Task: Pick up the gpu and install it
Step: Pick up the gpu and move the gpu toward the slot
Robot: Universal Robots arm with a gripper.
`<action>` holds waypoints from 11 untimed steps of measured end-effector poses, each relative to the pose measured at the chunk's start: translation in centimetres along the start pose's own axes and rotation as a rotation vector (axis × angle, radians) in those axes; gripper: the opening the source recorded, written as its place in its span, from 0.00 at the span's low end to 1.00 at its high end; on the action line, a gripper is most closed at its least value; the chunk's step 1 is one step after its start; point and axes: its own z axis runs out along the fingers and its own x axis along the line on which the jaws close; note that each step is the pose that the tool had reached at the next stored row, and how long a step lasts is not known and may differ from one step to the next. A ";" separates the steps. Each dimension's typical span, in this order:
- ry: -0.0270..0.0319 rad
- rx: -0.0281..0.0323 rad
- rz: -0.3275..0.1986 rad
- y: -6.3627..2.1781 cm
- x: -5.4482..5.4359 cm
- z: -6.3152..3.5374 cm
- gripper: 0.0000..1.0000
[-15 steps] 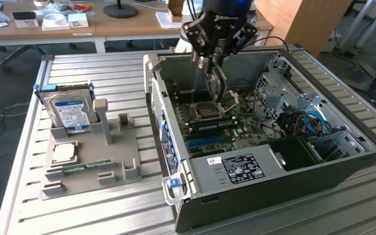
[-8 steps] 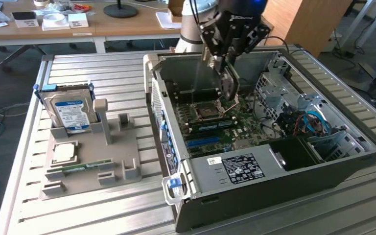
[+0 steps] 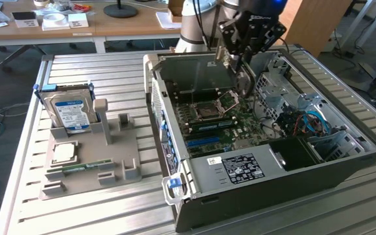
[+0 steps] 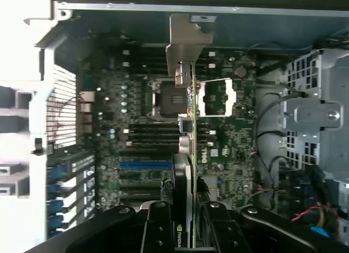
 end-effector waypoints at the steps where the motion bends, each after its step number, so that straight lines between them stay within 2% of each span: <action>1: 0.0000 -0.0001 0.000 0.01 -0.5 0.01 0.26; 11: 0.0000 -0.0003 0.000 0.11 -5.0 0.14 0.26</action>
